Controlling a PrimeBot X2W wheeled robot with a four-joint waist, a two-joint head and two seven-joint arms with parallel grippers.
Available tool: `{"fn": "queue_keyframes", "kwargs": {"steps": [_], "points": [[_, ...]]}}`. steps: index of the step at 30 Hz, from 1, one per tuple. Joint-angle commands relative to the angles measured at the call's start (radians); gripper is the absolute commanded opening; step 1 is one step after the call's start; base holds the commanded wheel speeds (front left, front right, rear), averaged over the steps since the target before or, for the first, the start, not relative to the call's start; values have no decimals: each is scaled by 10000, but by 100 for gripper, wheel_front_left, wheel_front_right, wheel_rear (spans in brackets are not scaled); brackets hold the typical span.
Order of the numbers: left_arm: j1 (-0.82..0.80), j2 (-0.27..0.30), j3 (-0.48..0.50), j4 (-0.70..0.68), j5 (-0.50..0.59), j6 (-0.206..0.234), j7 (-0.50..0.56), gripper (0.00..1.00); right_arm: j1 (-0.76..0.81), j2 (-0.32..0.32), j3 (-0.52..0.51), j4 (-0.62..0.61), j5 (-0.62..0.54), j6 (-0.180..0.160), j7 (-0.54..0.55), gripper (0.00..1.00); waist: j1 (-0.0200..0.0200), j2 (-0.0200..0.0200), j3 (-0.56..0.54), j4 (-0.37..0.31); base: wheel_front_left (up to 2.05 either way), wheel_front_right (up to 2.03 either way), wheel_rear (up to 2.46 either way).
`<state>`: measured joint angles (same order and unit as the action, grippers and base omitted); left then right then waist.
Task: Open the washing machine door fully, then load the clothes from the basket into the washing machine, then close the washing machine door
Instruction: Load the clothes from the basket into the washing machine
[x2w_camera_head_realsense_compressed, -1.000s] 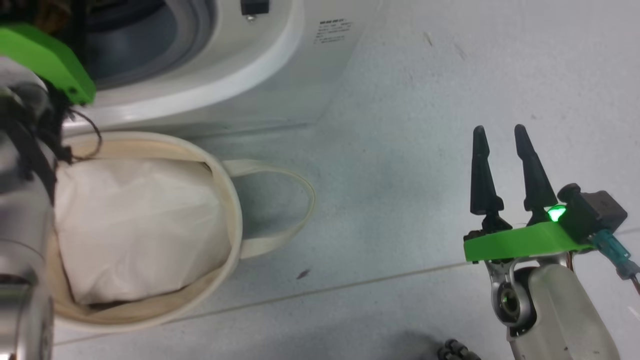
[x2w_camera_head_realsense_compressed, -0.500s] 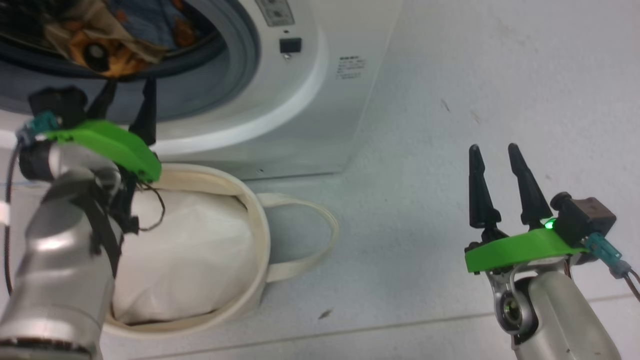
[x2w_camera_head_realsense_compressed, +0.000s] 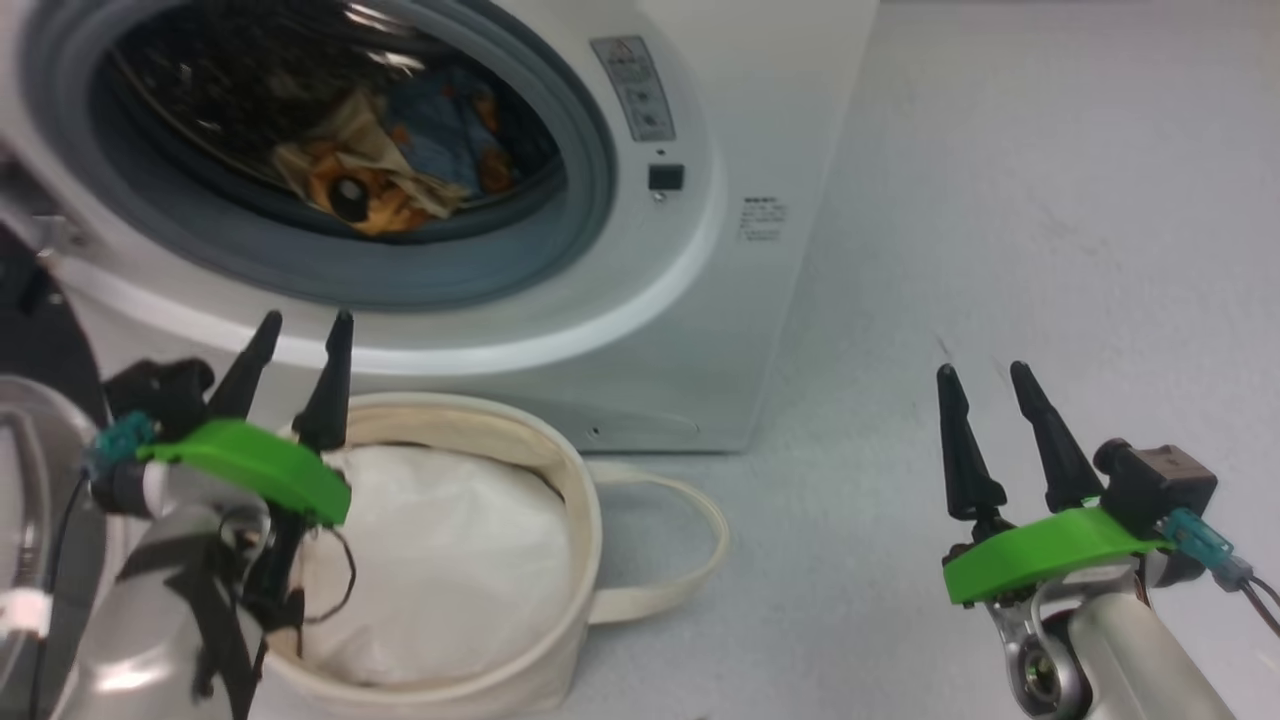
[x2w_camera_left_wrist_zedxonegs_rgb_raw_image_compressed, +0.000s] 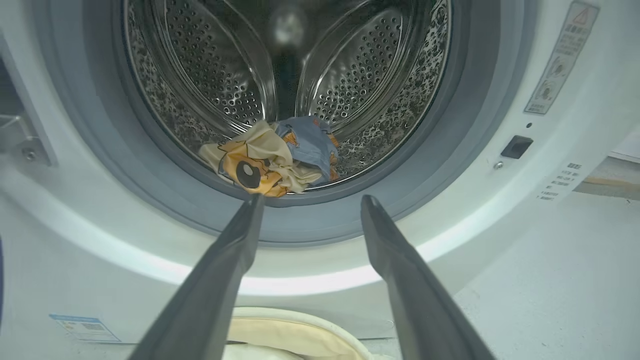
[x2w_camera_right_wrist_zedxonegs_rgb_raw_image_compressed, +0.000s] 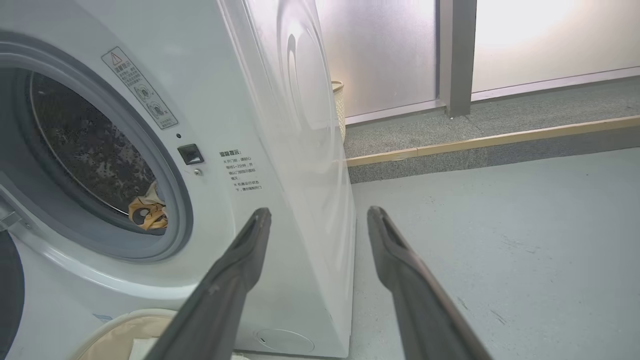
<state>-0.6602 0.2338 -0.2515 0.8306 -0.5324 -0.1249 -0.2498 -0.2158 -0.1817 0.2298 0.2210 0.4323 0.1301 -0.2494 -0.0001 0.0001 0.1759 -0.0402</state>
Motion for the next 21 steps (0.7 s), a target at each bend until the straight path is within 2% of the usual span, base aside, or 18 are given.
{"fn": "queue_keyframes", "kwargs": {"steps": [1, 8, 21], "points": [[202, 522, 304, -704, 198, -57, -119, 100, 92, -186, 239, -225, 107, 6, -124, 100, 1, -1, -547, 389, 0, 0, 0], [1446, 857, 736, -1926, 746, -57, -119, 100, 442, -389, 260, -95, 382, 6, -124, 100, 1, -1, -1260, 727, 0, 0, 0], [2917, 754, 1540, -3165, 914, -57, -120, 100, 682, -464, 397, 34, 722, 6, -124, 100, 1, -1, -1705, 905, 0, 0, 0]]}}
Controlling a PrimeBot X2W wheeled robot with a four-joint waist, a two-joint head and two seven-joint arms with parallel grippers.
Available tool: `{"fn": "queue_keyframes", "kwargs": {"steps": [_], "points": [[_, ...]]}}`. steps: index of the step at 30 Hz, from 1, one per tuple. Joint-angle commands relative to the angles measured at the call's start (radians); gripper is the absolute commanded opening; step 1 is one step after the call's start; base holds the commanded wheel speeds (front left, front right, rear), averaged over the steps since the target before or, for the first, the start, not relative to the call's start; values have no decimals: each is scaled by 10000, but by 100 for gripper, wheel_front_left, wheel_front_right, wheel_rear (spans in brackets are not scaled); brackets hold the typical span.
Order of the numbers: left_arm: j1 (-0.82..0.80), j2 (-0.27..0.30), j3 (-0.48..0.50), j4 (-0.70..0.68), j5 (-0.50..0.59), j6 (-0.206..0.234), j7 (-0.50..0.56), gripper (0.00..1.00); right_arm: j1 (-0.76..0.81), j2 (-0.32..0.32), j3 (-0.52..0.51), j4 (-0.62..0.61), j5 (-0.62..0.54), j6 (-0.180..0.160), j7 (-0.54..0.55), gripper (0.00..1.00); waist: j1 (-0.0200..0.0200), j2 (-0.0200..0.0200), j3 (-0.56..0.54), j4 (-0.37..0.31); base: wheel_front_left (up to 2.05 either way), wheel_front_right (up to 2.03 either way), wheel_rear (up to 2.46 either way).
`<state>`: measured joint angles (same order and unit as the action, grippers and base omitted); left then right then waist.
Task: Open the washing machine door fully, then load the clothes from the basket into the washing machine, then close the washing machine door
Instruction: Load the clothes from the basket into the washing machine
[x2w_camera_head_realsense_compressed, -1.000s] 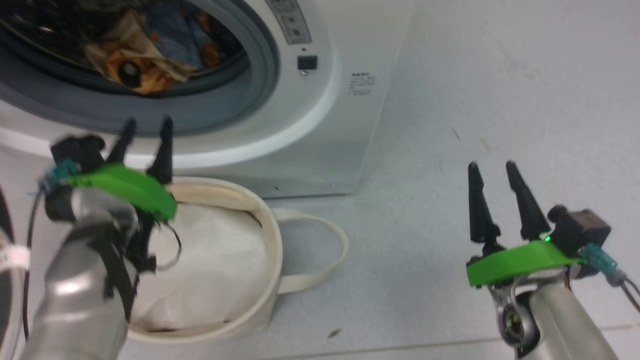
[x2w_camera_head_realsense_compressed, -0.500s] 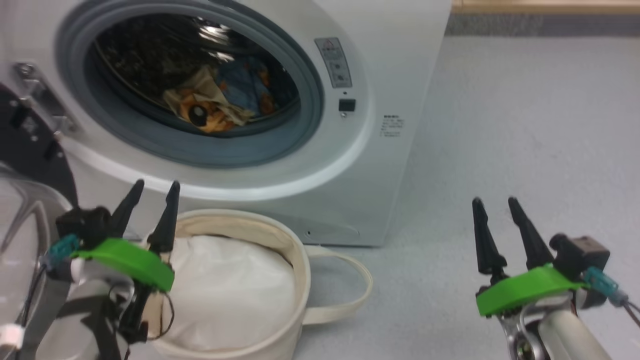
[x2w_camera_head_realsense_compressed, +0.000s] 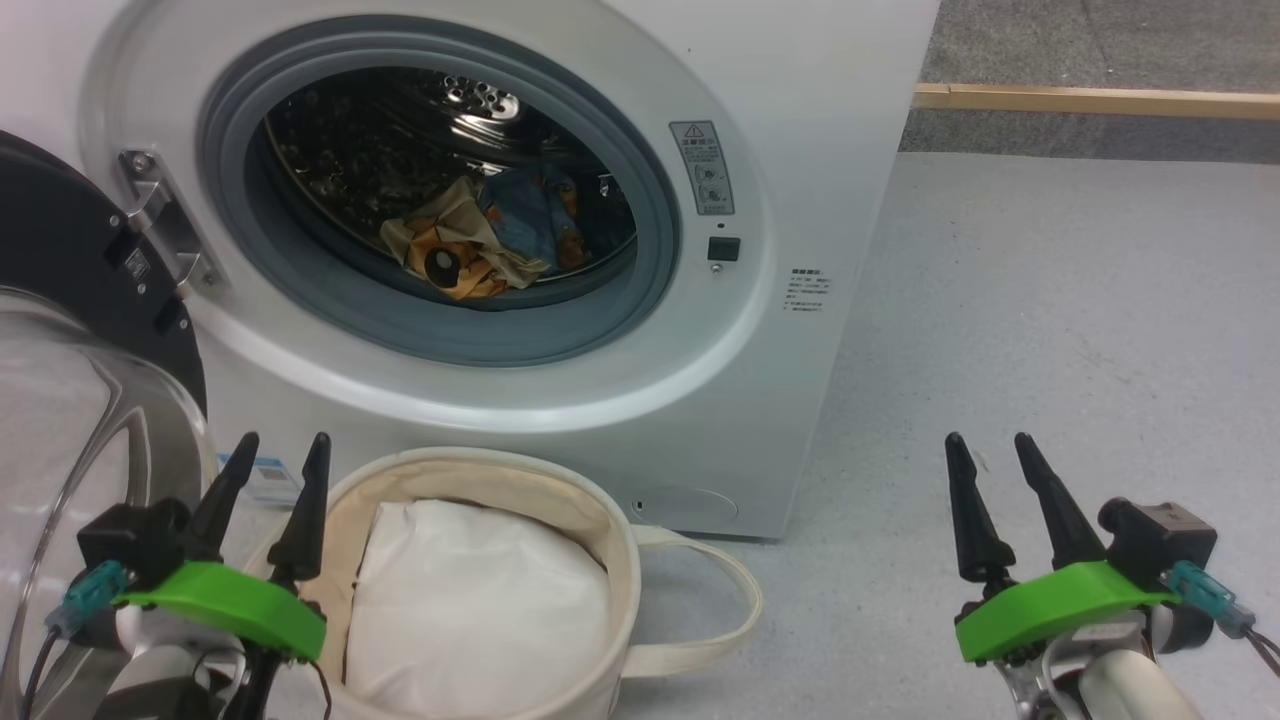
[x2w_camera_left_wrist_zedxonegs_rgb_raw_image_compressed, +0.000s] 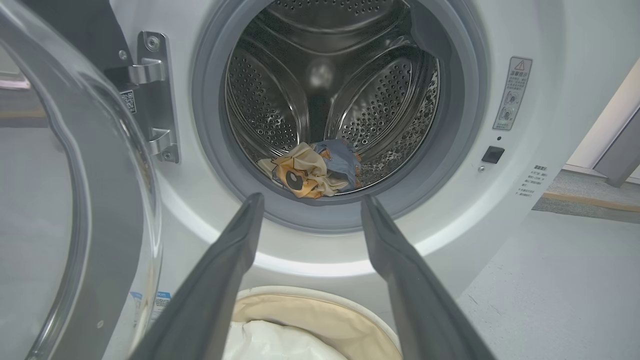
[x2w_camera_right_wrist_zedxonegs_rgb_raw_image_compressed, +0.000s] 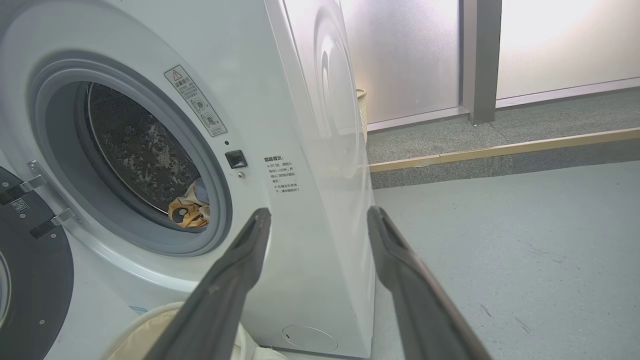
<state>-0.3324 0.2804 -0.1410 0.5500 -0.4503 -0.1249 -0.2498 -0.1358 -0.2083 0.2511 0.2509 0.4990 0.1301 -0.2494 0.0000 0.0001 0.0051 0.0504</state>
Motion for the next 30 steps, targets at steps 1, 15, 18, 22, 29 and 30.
{"fn": "queue_keyframes", "kwargs": {"steps": [1, 15, 18, 22, 29, 30], "points": [[-310, 274, 480, -396, 113, -57, -120, 100, -122, -214, 175, -266, 57, 6, -124, 100, 0, -1, -1, 2, 0, 0, 0], [-277, 215, 506, -438, 195, -57, -120, 100, -196, -245, 150, -250, 52, 6, -124, 100, 0, -1, 13, 19, 0, 0, 0], [-338, 229, 462, -314, 135, -57, -120, 100, -204, -228, 150, -250, 56, 6, -124, 100, 0, -1, 13, 14, 0, 0, 0], [-431, 247, 411, -274, 119, -57, -120, 100, -229, -227, 149, -251, 56, 6, -124, 100, 0, -1, 39, 8, 0, 0, 0], [-528, 274, 375, -237, 63, -57, -120, 100, -268, -249, 132, -260, 25, 6, -124, 100, 0, -1, 92, -23, 0, 0, 0], [-538, 273, 378, -228, 60, -57, -120, 100, -271, -249, 129, -259, 19, 6, -124, 100, 0, -1, 100, -26, 0, 0, 0]]}}
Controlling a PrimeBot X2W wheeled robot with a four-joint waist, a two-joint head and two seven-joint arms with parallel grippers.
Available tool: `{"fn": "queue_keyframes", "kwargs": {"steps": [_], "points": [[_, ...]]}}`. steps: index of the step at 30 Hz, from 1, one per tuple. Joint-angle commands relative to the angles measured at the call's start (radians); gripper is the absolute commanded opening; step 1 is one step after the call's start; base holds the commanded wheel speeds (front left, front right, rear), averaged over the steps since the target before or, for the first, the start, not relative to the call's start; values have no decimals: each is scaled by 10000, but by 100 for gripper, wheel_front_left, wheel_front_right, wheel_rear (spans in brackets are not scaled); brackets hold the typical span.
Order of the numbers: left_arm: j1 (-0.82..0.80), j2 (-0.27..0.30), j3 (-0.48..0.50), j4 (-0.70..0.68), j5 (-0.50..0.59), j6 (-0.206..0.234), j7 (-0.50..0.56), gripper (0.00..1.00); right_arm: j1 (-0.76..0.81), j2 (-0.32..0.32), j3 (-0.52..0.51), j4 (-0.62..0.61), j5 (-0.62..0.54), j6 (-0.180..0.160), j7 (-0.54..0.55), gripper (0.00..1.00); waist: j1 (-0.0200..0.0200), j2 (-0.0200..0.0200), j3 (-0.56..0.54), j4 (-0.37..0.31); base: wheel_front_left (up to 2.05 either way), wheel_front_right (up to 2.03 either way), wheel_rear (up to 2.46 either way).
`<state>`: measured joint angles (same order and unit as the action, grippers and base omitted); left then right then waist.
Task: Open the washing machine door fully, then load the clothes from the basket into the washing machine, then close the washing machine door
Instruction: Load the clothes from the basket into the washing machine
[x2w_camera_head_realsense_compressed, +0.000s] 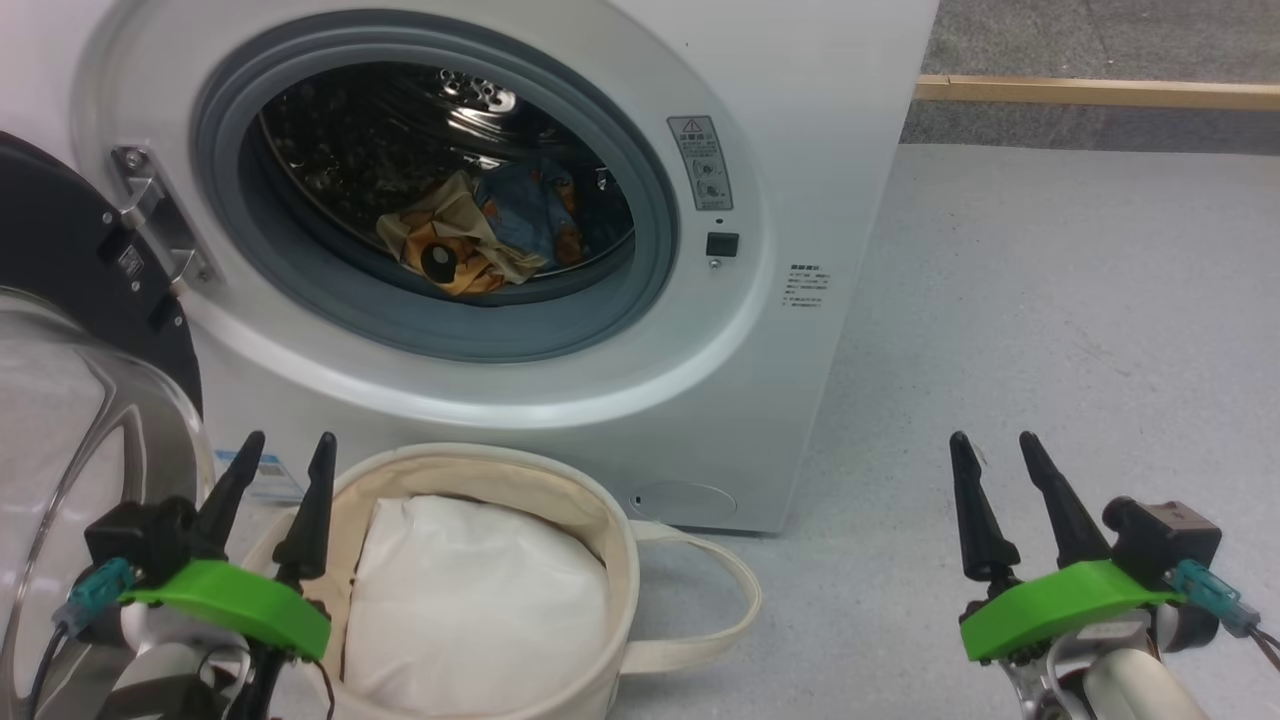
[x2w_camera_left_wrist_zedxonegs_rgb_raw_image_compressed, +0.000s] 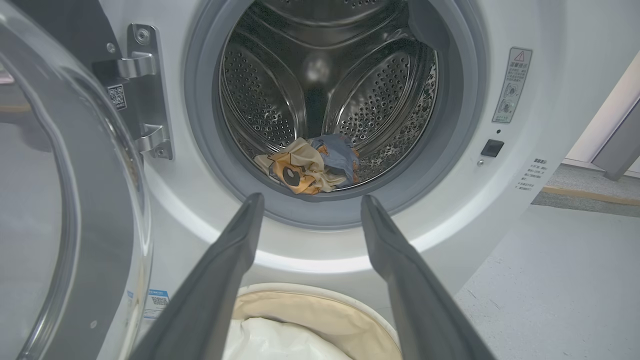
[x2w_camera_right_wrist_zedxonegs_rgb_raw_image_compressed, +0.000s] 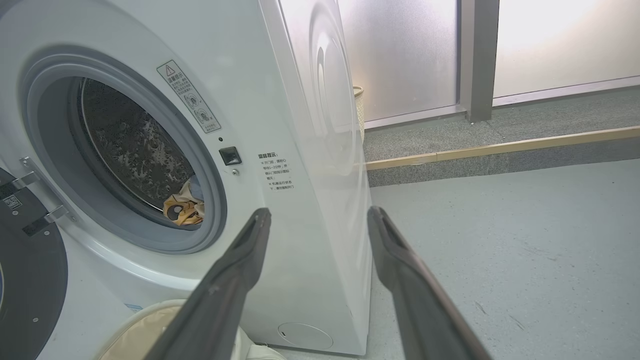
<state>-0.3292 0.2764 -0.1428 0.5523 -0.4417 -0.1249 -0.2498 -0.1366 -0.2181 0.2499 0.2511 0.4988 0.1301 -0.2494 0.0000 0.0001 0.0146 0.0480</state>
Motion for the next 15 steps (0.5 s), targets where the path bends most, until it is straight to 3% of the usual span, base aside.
{"fn": "queue_keyframes", "kwargs": {"steps": [1, 15], "points": [[-571, 314, 396, -251, -26, -57, -120, 100, -263, -152, 141, -261, 21, 6, -124, 100, 0, -1, 5, -2, 0, 0, 0], [-598, 295, 401, -299, -150, -57, -120, 100, -268, -131, 103, -293, -29, 6, -124, 100, 0, -1, 11, -32, -1, 1, 0]]}}
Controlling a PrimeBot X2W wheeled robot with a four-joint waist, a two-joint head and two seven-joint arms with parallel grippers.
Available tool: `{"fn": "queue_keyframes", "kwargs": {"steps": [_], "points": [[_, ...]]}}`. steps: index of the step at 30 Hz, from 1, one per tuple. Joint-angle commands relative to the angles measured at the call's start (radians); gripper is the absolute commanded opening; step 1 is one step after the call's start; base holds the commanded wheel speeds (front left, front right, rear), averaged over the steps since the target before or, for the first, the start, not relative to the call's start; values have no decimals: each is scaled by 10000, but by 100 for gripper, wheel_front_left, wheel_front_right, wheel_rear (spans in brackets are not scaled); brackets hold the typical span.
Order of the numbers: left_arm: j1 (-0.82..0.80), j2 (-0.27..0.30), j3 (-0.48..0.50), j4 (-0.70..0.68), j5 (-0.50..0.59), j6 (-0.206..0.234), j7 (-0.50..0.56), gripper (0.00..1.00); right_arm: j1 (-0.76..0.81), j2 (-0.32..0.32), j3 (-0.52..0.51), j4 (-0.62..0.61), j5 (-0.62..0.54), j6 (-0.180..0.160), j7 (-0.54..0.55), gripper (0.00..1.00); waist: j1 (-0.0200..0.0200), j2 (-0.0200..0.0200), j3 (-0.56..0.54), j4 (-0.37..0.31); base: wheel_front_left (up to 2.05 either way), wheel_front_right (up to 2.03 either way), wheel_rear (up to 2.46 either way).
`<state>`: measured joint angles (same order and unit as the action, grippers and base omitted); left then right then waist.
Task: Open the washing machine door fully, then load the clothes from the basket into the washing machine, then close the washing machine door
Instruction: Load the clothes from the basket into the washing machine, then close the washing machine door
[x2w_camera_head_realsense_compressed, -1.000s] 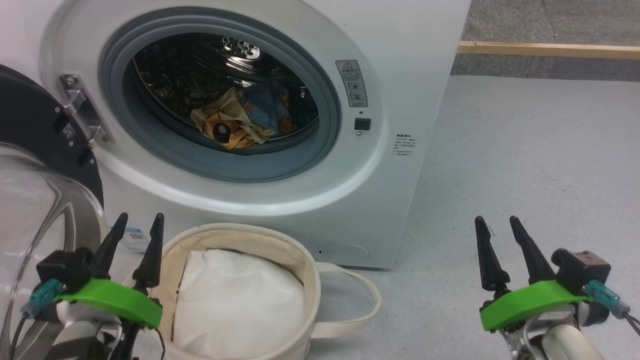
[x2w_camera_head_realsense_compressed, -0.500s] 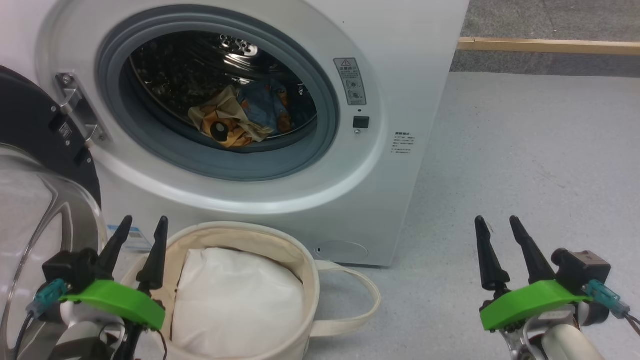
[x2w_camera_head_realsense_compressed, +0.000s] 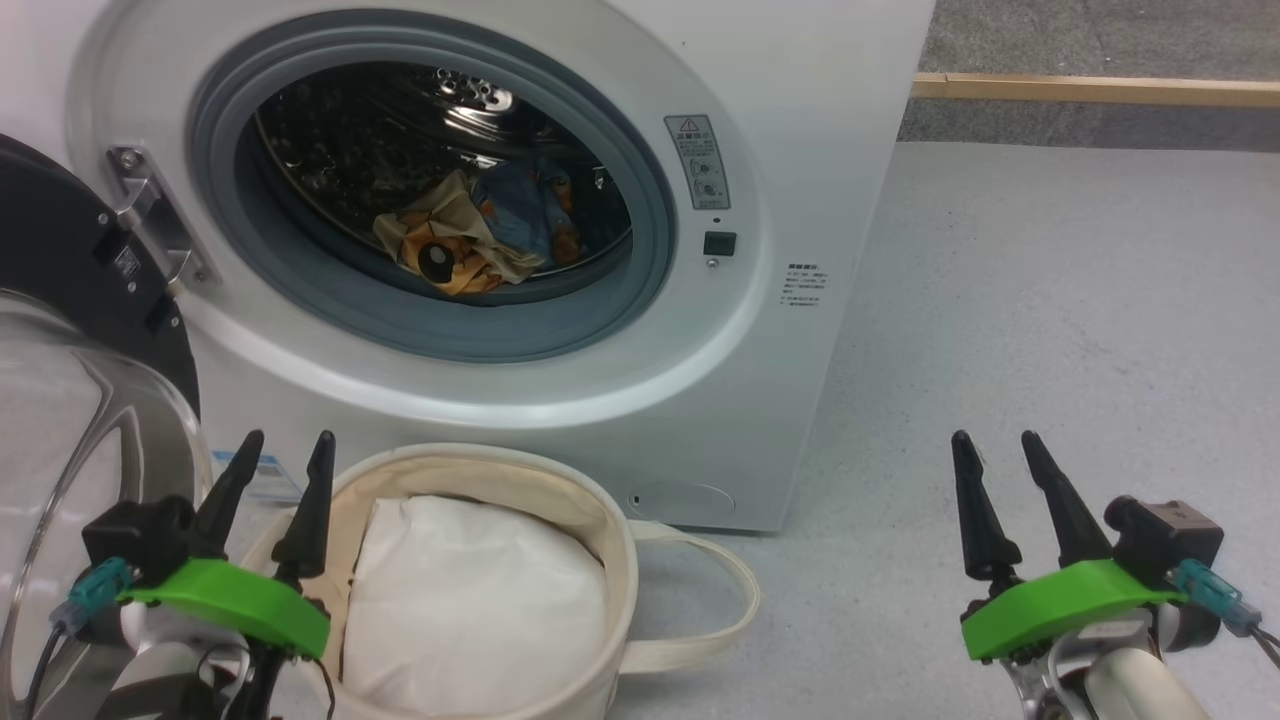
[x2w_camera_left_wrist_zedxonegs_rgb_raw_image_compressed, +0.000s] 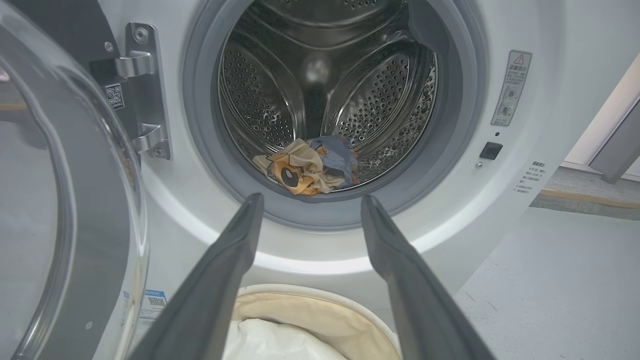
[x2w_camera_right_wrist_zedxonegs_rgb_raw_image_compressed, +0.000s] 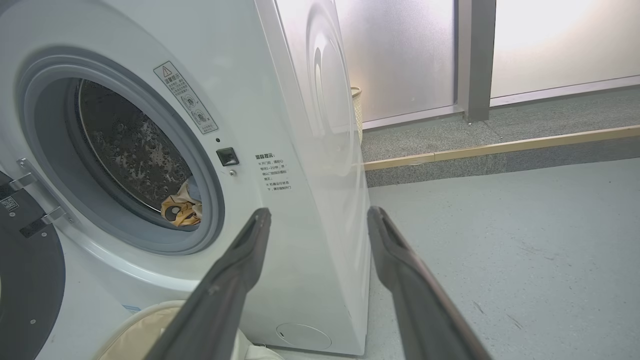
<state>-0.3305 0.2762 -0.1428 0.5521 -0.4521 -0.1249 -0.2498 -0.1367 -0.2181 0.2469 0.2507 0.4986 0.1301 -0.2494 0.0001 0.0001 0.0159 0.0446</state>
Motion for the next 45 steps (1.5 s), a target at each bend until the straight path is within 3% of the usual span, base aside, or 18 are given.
{"fn": "queue_keyframes", "kwargs": {"steps": [1, 10, 26, 45], "points": [[-588, 302, 398, -300, -57, -57, -120, 100, -266, -129, 129, -289, -25, 6, -124, 100, -1, -1, -6, 2, -32, 14, 18], [-553, 308, 376, -197, -149, -57, -120, 100, -206, -134, 134, -281, 15, 6, -124, 100, -1, -1, -88, 13, -122, 61, 61], [-432, 282, 210, -307, -48, -57, -120, 100, -152, -159, 193, -260, 103, 6, -124, 100, -1, -1, -177, 98, -200, 165, 35], [-414, 236, 130, -327, -51, -58, -120, 100, -122, -142, 196, -236, 127, 6, -124, 100, -1, -1, -188, 192, -30, 30, 0]]}}
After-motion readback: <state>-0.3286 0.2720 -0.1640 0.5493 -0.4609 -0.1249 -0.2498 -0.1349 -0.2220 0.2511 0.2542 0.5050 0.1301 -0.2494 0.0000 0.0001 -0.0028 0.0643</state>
